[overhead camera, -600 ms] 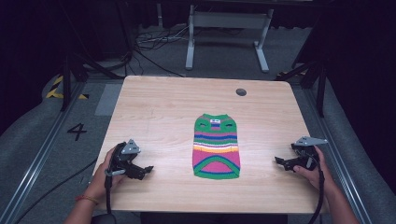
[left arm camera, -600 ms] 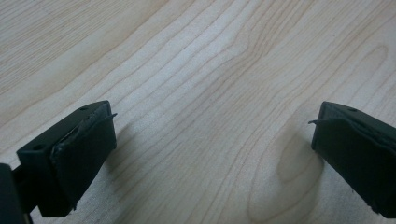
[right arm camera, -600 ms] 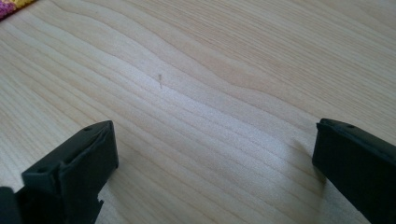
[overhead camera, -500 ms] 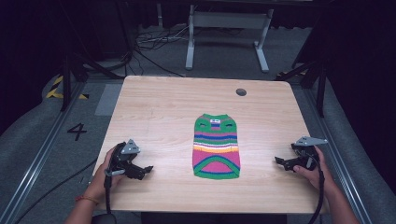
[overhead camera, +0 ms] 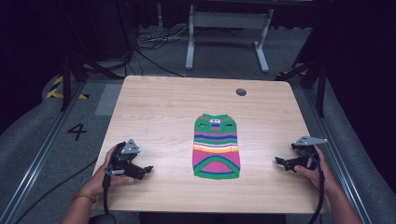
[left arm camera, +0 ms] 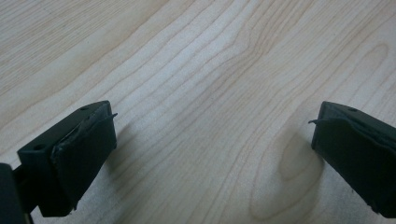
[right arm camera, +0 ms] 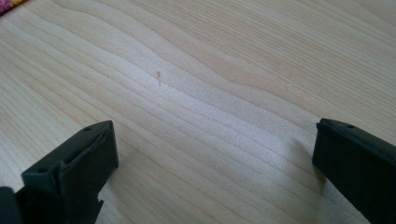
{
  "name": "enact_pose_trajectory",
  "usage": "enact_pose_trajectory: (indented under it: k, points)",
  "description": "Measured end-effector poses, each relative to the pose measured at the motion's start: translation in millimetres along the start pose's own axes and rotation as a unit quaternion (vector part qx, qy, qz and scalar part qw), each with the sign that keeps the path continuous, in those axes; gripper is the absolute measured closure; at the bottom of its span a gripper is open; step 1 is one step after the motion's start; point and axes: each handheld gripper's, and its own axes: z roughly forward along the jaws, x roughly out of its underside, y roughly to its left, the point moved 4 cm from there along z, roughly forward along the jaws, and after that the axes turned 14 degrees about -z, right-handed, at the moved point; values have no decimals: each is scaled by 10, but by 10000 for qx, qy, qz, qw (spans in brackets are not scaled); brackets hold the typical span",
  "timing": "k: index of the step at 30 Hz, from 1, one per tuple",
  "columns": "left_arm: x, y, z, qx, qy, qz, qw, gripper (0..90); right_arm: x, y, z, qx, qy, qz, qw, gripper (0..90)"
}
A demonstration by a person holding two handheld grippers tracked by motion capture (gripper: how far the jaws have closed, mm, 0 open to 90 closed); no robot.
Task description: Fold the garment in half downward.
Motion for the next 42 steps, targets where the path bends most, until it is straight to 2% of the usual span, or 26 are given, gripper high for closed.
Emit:
enact_pose_trajectory:
  k: [2,3,5,6,7,8,9,10,12,14,17,21,23,25,27,28,30,32,33,34,36,40,42]
  points:
    - [-20,0,3,1,74,-4,10000,5,-10,-5,-1,15,67,0,10000,13]
    - [-32,6,-3,-19,57,-3,10000,18,-17,-9,-6,34,67,4,10000,53]
    - [-57,18,-25,-12,-21,-28,10000,131,-46,-18,-36,14,-35,17,10000,257]
    - [-81,28,-30,-10,-46,-43,10000,191,-63,-27,-50,1,-72,16,10000,245]
    - [-111,38,-34,-39,-72,-69,9999,221,-81,-28,-61,30,-116,-13,9999,164]
    - [-145,44,-36,-61,-112,-80,9999,194,-99,-28,-67,96,-119,-54,9999,154]
    - [-190,53,-37,-90,-158,-59,9998,185,-121,-28,-76,72,-123,-47,9999,213]
    - [-241,58,-38,-29,-203,-43,9998,216,-148,-28,-89,-3,-194,-57,9998,240]
    - [-350,51,-27,69,-264,-71,9996,265,-226,-31,-100,-152,-222,-86,9996,234]
    - [-466,44,-4,35,-331,-37,9994,265,-300,-27,-86,-185,-161,-189,9995,246]
    - [-624,15,57,122,-358,12,9993,297,-442,-24,-36,-181,-202,-254,9993,264]
    - [-807,-23,184,88,-271,197,9994,312,-639,0,44,-269,-232,-426,9985,314]
    - [-877,-33,232,90,-220,225,9995,316,-747,-1,90,-242,-242,-469,9983,354]
    - [-968,-52,275,75,-302,274,9991,321,-842,0,122,-278,-266,-513,9979,374]
    - [-1051,-64,318,188,-364,175,9990,326,-938,6,149,-274,-329,-584,9974,382]
    - [-1107,-60,344,134,-393,197,9989,324,-982,11,168,-315,-339,-594,9972,381]
    - [-1186,-74,406,191,-398,138,9989,327,-1072,18,219,-338,-343,-627,9969,382]
    - [-1261,-66,473,100,-374,148,9991,327,-1136,20,273,-355,-315,-671,9966,381]
    - [-1309,-63,533,-35,-344,147,9993,333,-1171,19,307,-361,-307,-668,9966,387]
    - [-1355,-57,590,-73,-319,90,9994,330,-1214,15,352,-360,-280,-686,9966,400]
    - [-1419,-59,669,-29,-367,-9,9993,330,-1298,2,424,-370,-337,-612,9969,426]
    - [-1535,-73,795,-25,-319,-29,9995,336,-1412,-1,511,-366,-331,-653,9966,436]
    - [-1603,-80,855,-49,-334,38,9994,341,-1475,-11,565,-379,-369,-651,9965,444]
